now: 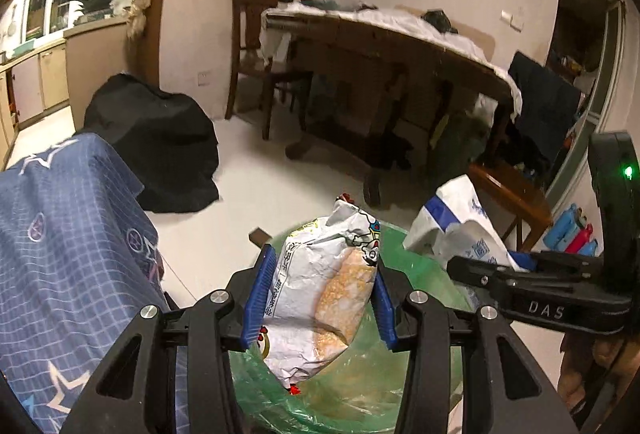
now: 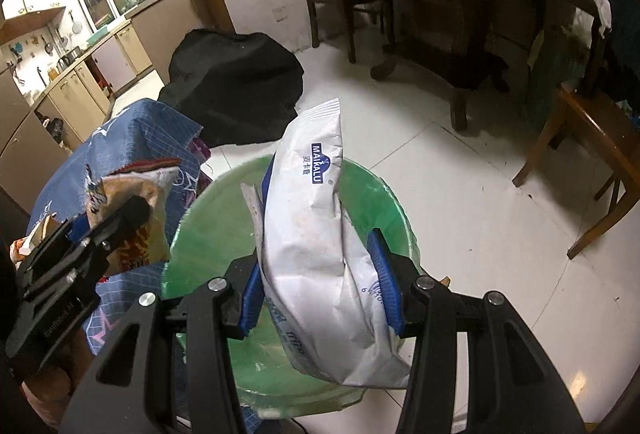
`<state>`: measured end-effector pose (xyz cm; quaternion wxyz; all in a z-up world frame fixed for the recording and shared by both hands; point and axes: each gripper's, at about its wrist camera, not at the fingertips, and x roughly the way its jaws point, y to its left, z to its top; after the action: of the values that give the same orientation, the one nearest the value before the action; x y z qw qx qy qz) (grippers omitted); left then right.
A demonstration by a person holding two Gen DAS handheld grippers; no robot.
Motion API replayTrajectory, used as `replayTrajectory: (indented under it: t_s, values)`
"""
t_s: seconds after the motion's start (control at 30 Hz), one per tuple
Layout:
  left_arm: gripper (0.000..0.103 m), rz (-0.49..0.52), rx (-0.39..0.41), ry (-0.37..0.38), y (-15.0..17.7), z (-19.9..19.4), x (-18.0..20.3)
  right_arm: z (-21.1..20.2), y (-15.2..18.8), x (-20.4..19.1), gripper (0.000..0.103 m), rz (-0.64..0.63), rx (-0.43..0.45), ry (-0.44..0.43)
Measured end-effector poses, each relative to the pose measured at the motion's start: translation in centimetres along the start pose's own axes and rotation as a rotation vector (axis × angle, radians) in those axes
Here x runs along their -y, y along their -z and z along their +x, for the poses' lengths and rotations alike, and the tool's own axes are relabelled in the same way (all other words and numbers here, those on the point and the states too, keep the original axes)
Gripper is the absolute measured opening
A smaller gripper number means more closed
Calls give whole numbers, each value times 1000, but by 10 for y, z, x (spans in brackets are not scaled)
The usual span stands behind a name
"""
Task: Collect trash
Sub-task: 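Carry both wrappers to the green bin and open both tools over it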
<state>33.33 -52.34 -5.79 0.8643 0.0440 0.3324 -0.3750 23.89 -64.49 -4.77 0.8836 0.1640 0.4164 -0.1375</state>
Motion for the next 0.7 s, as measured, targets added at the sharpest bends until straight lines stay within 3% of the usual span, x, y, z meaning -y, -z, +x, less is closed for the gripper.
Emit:
replayTrajectory:
  t_s: [0.23,0.7]
  values:
    - [46,-2,-55,11,13,28,-10,9,-1,3,47,13,-20,-22]
    - [46,-6,-76,3,15,34,-22,12,-2,10,48,7,-21,-34]
